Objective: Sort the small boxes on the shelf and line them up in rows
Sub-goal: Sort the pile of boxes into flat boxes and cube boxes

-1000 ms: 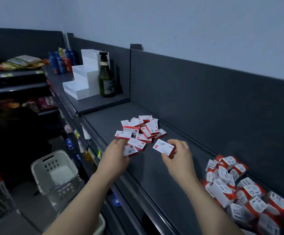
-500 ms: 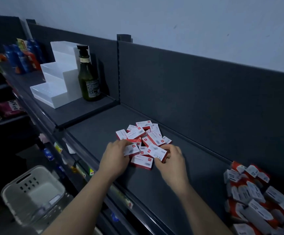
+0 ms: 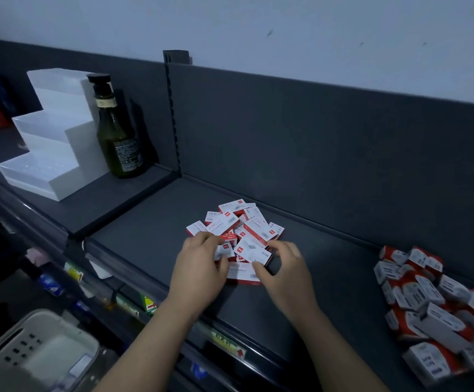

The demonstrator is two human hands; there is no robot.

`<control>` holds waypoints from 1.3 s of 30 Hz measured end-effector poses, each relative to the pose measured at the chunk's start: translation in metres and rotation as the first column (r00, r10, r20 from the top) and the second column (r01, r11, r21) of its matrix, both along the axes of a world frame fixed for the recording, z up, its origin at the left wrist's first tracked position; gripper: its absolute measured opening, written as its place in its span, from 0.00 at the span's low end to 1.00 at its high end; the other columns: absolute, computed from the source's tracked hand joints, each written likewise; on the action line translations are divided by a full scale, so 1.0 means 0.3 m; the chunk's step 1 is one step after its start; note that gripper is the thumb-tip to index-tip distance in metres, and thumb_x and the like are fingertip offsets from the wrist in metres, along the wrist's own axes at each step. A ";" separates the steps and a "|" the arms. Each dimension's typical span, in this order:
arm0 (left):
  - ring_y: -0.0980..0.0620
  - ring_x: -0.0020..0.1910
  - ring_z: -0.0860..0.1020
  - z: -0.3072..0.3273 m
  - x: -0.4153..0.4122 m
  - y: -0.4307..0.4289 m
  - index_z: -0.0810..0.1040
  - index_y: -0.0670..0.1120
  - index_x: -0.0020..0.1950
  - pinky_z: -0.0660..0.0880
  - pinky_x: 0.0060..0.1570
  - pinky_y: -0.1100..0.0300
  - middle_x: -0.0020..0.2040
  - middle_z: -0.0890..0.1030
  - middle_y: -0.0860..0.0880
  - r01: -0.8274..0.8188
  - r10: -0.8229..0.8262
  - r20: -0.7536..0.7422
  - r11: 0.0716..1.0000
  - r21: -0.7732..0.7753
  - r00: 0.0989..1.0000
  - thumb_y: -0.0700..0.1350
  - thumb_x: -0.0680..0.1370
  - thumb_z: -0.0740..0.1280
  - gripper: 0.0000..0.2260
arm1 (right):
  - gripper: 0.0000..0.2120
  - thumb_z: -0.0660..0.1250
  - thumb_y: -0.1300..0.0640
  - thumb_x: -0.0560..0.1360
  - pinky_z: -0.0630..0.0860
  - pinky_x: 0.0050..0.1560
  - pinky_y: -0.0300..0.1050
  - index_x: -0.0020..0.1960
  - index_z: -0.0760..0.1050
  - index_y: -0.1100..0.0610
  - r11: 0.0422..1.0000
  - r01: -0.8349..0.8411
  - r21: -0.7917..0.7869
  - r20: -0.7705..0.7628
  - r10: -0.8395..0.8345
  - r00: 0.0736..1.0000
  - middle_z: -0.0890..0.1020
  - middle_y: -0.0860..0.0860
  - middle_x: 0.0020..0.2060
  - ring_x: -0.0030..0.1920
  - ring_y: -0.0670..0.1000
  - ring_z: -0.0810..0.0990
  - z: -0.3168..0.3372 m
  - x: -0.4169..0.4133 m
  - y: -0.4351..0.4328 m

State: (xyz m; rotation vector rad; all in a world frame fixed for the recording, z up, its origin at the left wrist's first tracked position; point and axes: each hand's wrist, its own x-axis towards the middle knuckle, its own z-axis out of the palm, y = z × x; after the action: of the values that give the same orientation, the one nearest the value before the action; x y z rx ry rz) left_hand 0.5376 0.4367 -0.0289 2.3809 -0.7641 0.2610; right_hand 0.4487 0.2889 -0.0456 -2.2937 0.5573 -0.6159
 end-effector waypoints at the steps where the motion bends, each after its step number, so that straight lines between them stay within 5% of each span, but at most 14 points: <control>1: 0.51 0.55 0.72 0.011 -0.005 -0.007 0.79 0.49 0.58 0.70 0.51 0.61 0.56 0.77 0.53 0.022 -0.023 0.024 1.000 0.004 0.999 0.45 0.75 0.65 0.12 | 0.21 0.70 0.51 0.72 0.72 0.58 0.41 0.64 0.73 0.52 0.999 0.009 -0.035 -0.007 -0.009 1.000 0.74 0.43 0.58 0.59 0.45 0.73 0.011 -0.012 -0.002; 6: 0.45 0.46 0.78 0.038 -0.044 -0.065 0.81 0.48 0.50 0.75 0.45 0.54 0.48 0.81 0.50 0.160 -0.162 0.121 0.987 0.031 0.979 0.44 0.71 0.66 0.09 | 0.20 0.67 0.52 0.75 0.62 0.61 0.36 0.66 0.72 0.56 0.974 0.085 -0.212 -0.047 -0.096 0.994 0.75 0.49 0.65 0.65 0.50 0.72 0.058 -0.101 -0.040; 14: 0.43 0.45 0.78 0.053 -0.198 -0.209 0.81 0.45 0.53 0.76 0.47 0.53 0.47 0.83 0.47 0.341 -0.348 0.154 0.938 0.067 0.925 0.44 0.71 0.70 0.11 | 0.20 0.68 0.56 0.74 0.65 0.63 0.42 0.65 0.74 0.60 0.905 0.250 -0.343 -0.051 -0.283 0.958 0.79 0.55 0.61 0.61 0.54 0.77 0.093 -0.356 -0.126; 18: 0.43 0.42 0.78 0.072 -0.316 -0.309 0.82 0.45 0.52 0.77 0.43 0.52 0.45 0.82 0.48 0.431 -0.432 0.172 0.901 0.044 0.886 0.46 0.71 0.66 0.12 | 0.19 0.68 0.58 0.74 0.65 0.60 0.39 0.65 0.74 0.59 0.867 0.361 -0.344 -0.024 -0.392 0.920 0.80 0.53 0.59 0.60 0.53 0.77 0.127 -0.522 -0.168; 23: 0.46 0.41 0.78 0.101 -0.528 -0.444 0.82 0.46 0.51 0.73 0.40 0.56 0.43 0.82 0.50 0.519 -0.516 0.172 0.854 0.034 0.839 0.43 0.70 0.73 0.10 | 0.19 0.67 0.56 0.75 0.69 0.60 0.39 0.65 0.74 0.54 0.816 0.461 -0.349 -0.029 -0.501 0.865 0.78 0.49 0.61 0.61 0.49 0.75 0.152 -0.765 -0.246; 31: 0.48 0.48 0.76 0.126 -0.960 -0.688 0.80 0.49 0.53 0.72 0.47 0.54 0.49 0.82 0.51 0.631 -0.624 0.142 0.776 0.000 0.768 0.48 0.76 0.65 0.09 | 0.19 0.71 0.60 0.72 0.68 0.58 0.39 0.62 0.76 0.60 0.715 0.593 -0.370 0.014 -0.634 0.773 0.81 0.53 0.57 0.56 0.52 0.80 0.165 -1.250 -0.394; 39: 0.46 0.48 0.78 0.102 -1.436 -0.928 0.80 0.46 0.59 0.74 0.49 0.53 0.51 0.82 0.48 0.765 -0.754 0.171 0.643 -0.005 0.635 0.47 0.75 0.68 0.14 | 0.18 0.68 0.59 0.74 0.73 0.60 0.44 0.63 0.75 0.60 0.622 0.691 -0.368 -0.013 -0.746 0.666 0.80 0.53 0.58 0.57 0.52 0.79 0.132 -1.758 -0.547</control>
State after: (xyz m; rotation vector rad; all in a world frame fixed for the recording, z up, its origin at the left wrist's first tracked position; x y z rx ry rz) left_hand 0.1068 0.1582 0.0017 1.7572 -1.7235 0.1035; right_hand -0.0787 0.1249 -0.0058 -2.3896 1.6306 -0.9568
